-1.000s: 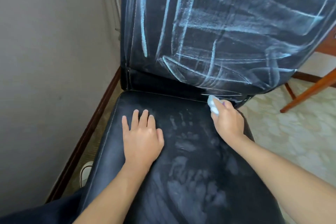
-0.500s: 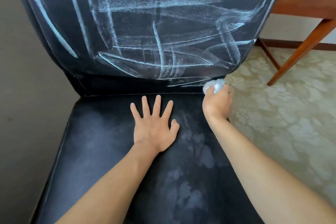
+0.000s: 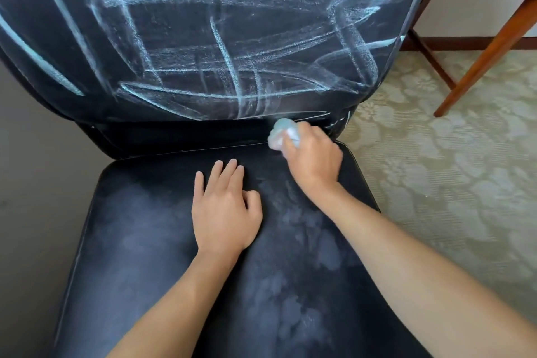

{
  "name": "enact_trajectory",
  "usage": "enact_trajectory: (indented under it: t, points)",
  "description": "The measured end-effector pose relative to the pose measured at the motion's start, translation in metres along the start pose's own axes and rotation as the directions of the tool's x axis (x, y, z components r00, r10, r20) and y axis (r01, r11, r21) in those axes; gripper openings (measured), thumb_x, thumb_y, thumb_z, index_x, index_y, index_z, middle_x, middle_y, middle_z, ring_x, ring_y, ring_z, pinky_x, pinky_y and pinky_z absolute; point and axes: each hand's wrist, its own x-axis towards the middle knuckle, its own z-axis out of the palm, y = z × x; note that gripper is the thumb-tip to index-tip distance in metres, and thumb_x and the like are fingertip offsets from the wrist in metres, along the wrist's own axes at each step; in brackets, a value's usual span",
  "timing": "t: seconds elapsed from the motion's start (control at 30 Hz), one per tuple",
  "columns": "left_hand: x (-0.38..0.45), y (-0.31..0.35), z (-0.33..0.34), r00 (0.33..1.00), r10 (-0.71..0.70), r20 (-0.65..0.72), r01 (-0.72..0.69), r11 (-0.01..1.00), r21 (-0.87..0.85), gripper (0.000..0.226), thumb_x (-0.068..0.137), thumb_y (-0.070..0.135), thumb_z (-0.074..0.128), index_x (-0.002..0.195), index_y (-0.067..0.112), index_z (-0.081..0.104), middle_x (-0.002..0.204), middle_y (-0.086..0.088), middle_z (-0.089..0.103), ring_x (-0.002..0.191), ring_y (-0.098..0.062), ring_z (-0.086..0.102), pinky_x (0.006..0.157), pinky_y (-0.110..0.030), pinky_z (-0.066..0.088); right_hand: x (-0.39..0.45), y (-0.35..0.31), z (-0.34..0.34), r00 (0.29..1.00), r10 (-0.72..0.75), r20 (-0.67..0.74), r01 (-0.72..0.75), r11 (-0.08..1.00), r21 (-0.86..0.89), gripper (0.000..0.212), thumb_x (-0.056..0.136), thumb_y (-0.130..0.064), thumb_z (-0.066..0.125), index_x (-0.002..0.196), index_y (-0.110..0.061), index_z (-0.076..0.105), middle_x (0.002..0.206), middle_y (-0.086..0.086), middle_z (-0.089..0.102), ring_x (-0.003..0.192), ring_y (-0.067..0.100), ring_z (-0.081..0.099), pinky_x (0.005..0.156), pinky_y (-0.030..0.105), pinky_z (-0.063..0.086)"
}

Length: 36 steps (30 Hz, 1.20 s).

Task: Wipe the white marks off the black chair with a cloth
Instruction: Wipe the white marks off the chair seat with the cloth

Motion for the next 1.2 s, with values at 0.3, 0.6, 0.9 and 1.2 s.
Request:
enact_trajectory:
  t: [0.3,0.6,0.9,1.2]
  points:
    - [0.002,0.003,0.0,1.0,-0.002,0.007,0.001,1.0,0.014,0.047,0.085,0.022,0.048,0.12,0.004,0.074,0.136,-0.009,0.069,0.138,-0.032,0.056,0.121,-0.057,0.032,0.01,0.004,-0.02,0.779,0.624,-0.061,-0.589,0.762,0.27,0.029,0.099,-0.032,0.052,0.12,-0.012,0.055,0.118,0.014,0.064,0.108,0.039,0.062,0.077,0.04,0.041]
    - [0.002,-0.005,0.001,0.999,-0.052,0.003,0.052,0.996,-0.075,0.025,0.093,0.025,0.061,0.11,0.011,0.074,0.114,-0.002,0.074,0.124,-0.026,0.063,0.121,-0.051,0.034,-0.02,-0.108,0.006,0.994,-0.09,0.069,0.065,0.949,0.308,0.02,0.097,-0.032,0.06,0.103,-0.012,0.061,0.1,0.004,0.064,0.086,0.031,0.064,0.065,0.035,0.037]
    - [0.002,-0.003,0.004,0.998,-0.055,-0.039,0.053,0.998,-0.042,0.044,0.081,0.016,0.052,0.113,0.0,0.076,0.131,-0.014,0.071,0.133,-0.031,0.06,0.121,-0.054,0.037,0.032,0.038,-0.039,0.704,0.689,-0.172,-0.502,0.654,0.566,0.026,0.098,-0.029,0.051,0.109,-0.006,0.056,0.108,0.012,0.065,0.101,0.034,0.061,0.081,0.039,0.047]
    - [0.002,-0.003,0.007,0.999,-0.036,-0.03,0.036,0.999,0.014,0.046,0.082,0.019,0.049,0.115,0.0,0.075,0.134,-0.014,0.069,0.135,-0.032,0.058,0.12,-0.056,0.036,0.0,-0.039,-0.01,0.843,0.535,0.05,-0.501,0.748,0.435,0.033,0.103,-0.041,0.045,0.111,-0.009,0.042,0.113,0.012,0.064,0.101,0.037,0.065,0.08,0.039,0.05]
